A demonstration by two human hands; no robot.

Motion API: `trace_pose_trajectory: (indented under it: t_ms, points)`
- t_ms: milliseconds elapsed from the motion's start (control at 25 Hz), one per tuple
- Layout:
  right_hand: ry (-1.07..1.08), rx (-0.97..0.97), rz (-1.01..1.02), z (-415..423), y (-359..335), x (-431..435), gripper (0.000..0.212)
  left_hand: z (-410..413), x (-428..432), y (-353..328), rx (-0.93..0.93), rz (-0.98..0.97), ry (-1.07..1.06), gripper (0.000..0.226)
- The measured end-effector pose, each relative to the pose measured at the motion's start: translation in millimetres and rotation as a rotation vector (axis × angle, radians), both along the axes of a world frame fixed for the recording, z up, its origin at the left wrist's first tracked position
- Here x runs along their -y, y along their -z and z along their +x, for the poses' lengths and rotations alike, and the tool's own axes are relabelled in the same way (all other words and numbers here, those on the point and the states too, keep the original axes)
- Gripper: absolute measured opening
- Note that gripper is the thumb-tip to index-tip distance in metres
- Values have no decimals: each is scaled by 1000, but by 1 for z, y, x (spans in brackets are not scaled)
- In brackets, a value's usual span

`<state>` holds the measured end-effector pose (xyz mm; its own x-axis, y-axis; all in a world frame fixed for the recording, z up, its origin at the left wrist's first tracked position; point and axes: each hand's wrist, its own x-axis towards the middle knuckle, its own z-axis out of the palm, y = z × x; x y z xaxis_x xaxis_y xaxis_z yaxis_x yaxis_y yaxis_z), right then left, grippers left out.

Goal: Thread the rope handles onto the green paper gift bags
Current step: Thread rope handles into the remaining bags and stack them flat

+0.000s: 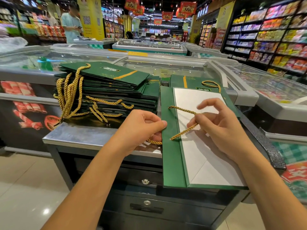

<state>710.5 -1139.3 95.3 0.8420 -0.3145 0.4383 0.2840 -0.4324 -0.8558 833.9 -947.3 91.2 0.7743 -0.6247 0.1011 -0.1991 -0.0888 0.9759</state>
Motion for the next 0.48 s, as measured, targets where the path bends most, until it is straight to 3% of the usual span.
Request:
trace_pose_trajectory:
  t_ms: [160, 320, 480]
  points:
    - [-126, -143, -280, -2, 3, 2, 28, 1, -1, 0, -5, -7, 18, 12]
    - [-111, -146, -381, 1, 5, 8, 11, 1, -2, 1, -2, -10, 26, 12]
    - [-8, 14, -209, 2, 5, 9, 5, 1, -2, 1, -24, -32, 32, 11]
